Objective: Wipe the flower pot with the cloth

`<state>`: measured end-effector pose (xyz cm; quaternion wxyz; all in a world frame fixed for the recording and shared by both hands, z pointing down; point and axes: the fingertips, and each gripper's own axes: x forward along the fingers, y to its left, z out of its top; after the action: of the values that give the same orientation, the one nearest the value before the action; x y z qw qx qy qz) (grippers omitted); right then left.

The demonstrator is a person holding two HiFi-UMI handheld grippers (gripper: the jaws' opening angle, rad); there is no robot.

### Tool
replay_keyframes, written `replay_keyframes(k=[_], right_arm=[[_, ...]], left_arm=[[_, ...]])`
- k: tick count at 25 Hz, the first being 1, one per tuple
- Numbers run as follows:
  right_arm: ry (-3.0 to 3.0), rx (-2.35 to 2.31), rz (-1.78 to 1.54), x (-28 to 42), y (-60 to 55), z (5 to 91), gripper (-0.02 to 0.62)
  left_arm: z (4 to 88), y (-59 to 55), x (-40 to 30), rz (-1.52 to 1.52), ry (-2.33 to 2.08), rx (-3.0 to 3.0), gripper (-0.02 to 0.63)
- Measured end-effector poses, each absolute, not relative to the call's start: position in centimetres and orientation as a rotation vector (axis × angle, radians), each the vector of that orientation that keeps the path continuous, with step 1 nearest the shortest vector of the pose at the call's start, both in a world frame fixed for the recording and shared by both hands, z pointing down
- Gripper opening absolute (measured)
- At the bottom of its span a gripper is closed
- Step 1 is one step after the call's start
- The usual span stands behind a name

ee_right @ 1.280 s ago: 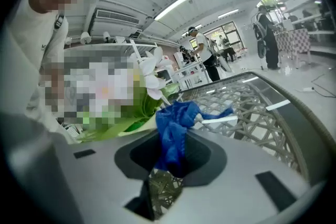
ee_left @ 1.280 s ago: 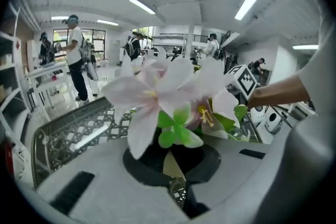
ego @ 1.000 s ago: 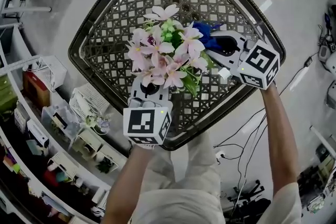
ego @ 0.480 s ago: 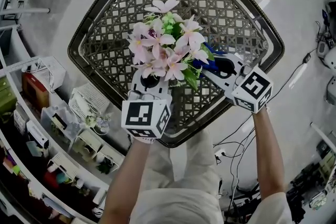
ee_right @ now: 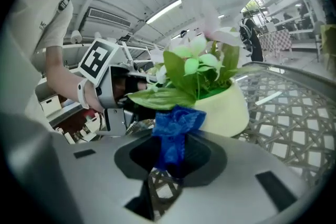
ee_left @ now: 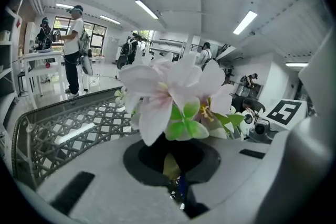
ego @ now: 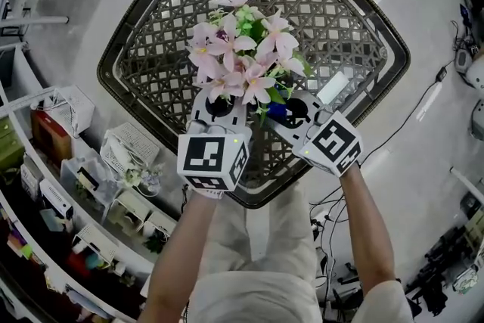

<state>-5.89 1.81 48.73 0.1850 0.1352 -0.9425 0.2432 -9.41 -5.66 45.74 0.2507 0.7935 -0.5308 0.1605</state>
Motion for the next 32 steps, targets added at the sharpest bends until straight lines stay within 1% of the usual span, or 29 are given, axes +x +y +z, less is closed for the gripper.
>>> replay_keyframes(k=[8, 12, 23, 29, 32], right_arm=[[-2.689, 0.416, 0.695, -9.9, 2.1, 48.5, 0.114], [-2.695, 0.433, 0.702, -10.5, 1.9, 48.7, 0.114], [-2.663, 0.479, 0.743, -6.6, 3.9, 47.4, 0.114], [-2.667, 0.53, 0.717, -3.5, 5.4, 42.6, 0.114], [-2.674, 0.55, 0.668, -2.4, 6.2, 39.5, 0.115]], left_arm=[[45.8, -5.6, -9.2, 0.431, -1.409, 2.218, 0.028], [45.9, -5.6, -9.2, 0.452, -1.383, 2.252, 0.028], [45.2, -4.9, -9.6, 0.493, -1.292, 2.309, 0.028], [43.8, -1.1, -9.6, 0.537, -1.231, 2.257, 0.028], [41.5, 0.2, -9.9, 0.511, -1.233, 2.249, 0.028]])
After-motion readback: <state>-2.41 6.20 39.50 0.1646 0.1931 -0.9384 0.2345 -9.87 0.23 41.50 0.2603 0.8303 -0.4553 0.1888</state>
